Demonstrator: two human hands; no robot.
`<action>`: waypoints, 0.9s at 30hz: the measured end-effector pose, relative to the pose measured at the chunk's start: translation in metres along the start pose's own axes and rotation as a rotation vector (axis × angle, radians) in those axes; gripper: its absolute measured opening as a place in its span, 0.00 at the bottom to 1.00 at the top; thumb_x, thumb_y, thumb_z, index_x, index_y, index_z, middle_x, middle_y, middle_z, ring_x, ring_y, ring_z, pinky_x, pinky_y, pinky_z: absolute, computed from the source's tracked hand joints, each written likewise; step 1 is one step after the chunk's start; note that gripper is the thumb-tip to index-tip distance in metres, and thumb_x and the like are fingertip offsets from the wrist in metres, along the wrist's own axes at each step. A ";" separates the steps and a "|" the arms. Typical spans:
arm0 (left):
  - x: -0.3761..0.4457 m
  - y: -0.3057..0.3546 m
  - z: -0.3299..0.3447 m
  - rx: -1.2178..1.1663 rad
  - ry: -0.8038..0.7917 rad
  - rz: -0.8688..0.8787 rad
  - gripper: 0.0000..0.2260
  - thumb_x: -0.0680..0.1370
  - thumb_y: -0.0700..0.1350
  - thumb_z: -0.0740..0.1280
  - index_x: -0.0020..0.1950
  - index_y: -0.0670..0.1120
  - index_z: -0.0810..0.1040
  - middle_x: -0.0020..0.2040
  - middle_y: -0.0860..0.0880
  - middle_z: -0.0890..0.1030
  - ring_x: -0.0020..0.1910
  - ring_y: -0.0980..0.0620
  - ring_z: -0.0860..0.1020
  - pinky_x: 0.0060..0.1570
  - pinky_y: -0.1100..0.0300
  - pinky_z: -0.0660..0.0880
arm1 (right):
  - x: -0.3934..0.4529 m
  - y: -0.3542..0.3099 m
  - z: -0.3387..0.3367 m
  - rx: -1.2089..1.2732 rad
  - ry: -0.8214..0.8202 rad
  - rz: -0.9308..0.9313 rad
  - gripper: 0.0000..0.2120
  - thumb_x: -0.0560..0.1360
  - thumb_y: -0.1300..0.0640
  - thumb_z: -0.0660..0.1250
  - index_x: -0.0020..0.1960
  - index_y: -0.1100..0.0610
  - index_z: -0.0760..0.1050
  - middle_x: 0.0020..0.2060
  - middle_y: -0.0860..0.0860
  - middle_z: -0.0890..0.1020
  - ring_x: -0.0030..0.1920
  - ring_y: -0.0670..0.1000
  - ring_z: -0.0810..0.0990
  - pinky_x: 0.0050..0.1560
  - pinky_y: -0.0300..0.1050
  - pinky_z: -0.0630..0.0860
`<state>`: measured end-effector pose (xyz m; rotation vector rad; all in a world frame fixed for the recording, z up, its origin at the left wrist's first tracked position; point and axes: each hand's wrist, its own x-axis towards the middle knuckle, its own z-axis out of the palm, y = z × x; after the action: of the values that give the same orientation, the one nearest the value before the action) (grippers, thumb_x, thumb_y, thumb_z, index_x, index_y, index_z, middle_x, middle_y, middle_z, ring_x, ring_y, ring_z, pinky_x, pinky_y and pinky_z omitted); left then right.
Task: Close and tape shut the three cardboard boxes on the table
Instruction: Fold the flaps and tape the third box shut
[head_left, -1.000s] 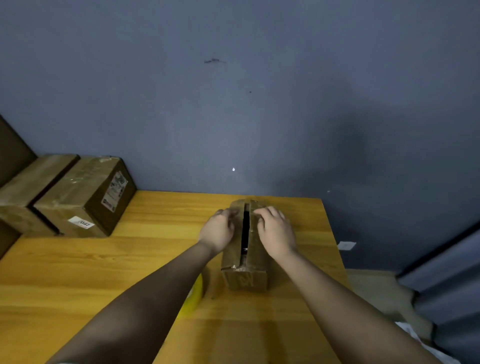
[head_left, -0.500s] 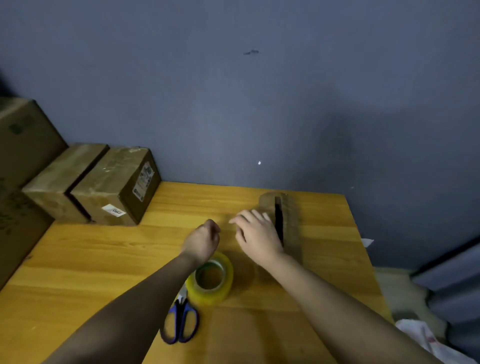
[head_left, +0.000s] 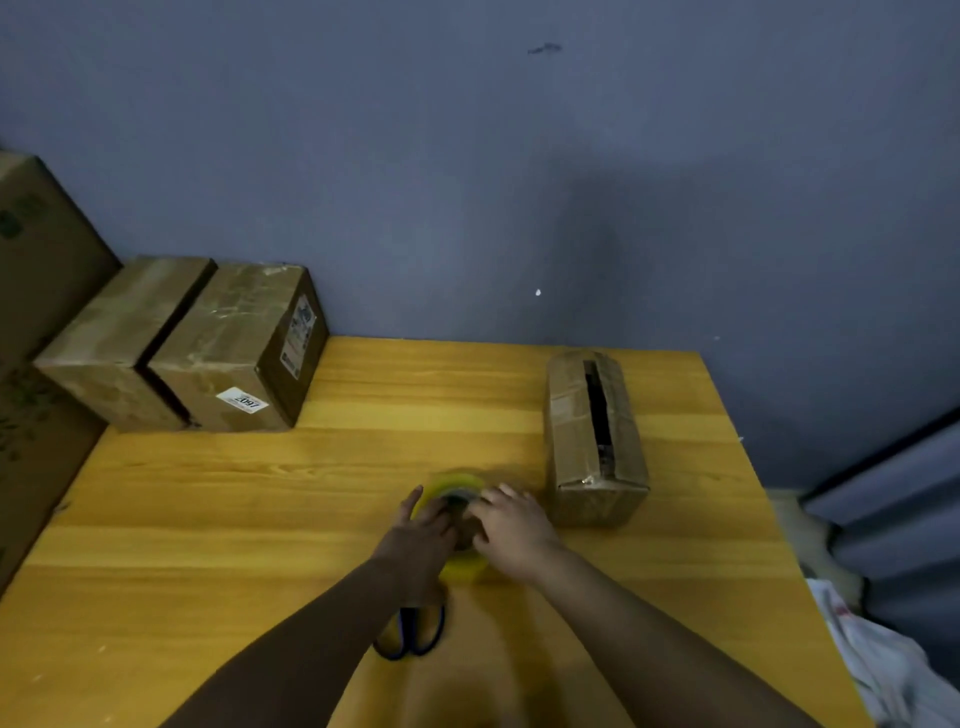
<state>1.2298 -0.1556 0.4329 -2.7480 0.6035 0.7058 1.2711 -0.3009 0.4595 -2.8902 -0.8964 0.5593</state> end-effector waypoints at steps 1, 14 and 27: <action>0.002 0.004 0.001 -0.022 0.019 -0.022 0.34 0.74 0.59 0.64 0.74 0.44 0.60 0.74 0.45 0.61 0.77 0.44 0.48 0.72 0.37 0.37 | -0.001 0.001 0.001 0.041 0.014 0.033 0.15 0.79 0.53 0.59 0.65 0.51 0.72 0.64 0.50 0.72 0.67 0.53 0.65 0.65 0.50 0.64; 0.002 -0.008 -0.038 -1.077 0.324 -0.319 0.15 0.66 0.59 0.68 0.46 0.51 0.79 0.44 0.57 0.80 0.50 0.55 0.76 0.63 0.57 0.63 | -0.024 0.023 -0.025 0.568 0.360 0.077 0.22 0.79 0.53 0.62 0.72 0.50 0.64 0.67 0.47 0.67 0.68 0.49 0.65 0.64 0.43 0.67; -0.015 -0.016 -0.116 -2.233 0.479 -0.371 0.19 0.69 0.52 0.68 0.55 0.42 0.78 0.43 0.43 0.81 0.42 0.46 0.78 0.44 0.55 0.73 | -0.024 0.026 -0.066 0.805 0.499 -0.084 0.40 0.67 0.34 0.64 0.75 0.39 0.50 0.72 0.41 0.58 0.72 0.43 0.61 0.70 0.47 0.62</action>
<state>1.2724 -0.1741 0.5412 -4.4933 -1.9690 0.6711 1.2905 -0.3326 0.5246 -2.0937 -0.5360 0.1166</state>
